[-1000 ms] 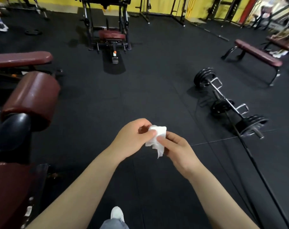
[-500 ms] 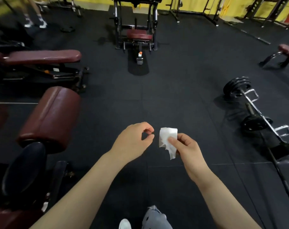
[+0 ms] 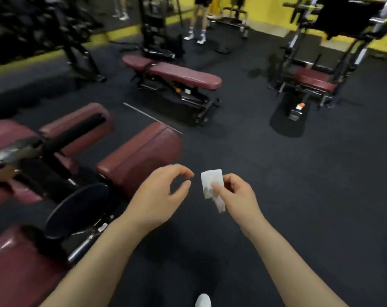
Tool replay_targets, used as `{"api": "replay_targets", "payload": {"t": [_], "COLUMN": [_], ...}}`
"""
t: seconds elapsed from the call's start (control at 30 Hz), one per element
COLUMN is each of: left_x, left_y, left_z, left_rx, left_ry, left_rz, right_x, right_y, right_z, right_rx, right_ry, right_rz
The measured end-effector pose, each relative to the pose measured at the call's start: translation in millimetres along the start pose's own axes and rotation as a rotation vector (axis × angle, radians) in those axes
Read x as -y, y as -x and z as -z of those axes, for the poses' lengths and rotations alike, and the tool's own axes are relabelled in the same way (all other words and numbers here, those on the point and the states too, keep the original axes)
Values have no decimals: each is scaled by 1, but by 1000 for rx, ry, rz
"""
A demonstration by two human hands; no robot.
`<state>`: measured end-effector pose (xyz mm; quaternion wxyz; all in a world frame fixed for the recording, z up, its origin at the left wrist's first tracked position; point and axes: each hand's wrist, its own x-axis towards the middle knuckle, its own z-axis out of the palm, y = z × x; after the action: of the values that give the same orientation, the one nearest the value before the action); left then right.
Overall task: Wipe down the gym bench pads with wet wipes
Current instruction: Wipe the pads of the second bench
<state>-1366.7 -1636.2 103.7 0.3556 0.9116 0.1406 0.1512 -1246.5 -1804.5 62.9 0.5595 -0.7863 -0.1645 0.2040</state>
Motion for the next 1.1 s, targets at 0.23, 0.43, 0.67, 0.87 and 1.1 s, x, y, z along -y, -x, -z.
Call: {"api": "replay_targets", "payload": {"t": [0.23,0.43,0.67,0.87,1.1], "left_x": [14,22,34,38,45], "left_y": [32,48,45,36,23], "left_z": [28,55,73,81,82], "left_rx": [-361,-375,-297,-315,-295], "left_ry": [-196,-397,-489,-343,-389], "left_rz": [130,367,368,315,290], "right_x": [51,75,62,45,52], "right_y": [-39,-28,-37,-46,-135], "right_z": [-54,-136,-150,-144,-98], "right_rx": [220,381,336,351,-14], "right_ry": [265,243,293,243,279], "right_rz": [447,885,1065,1150,724]}}
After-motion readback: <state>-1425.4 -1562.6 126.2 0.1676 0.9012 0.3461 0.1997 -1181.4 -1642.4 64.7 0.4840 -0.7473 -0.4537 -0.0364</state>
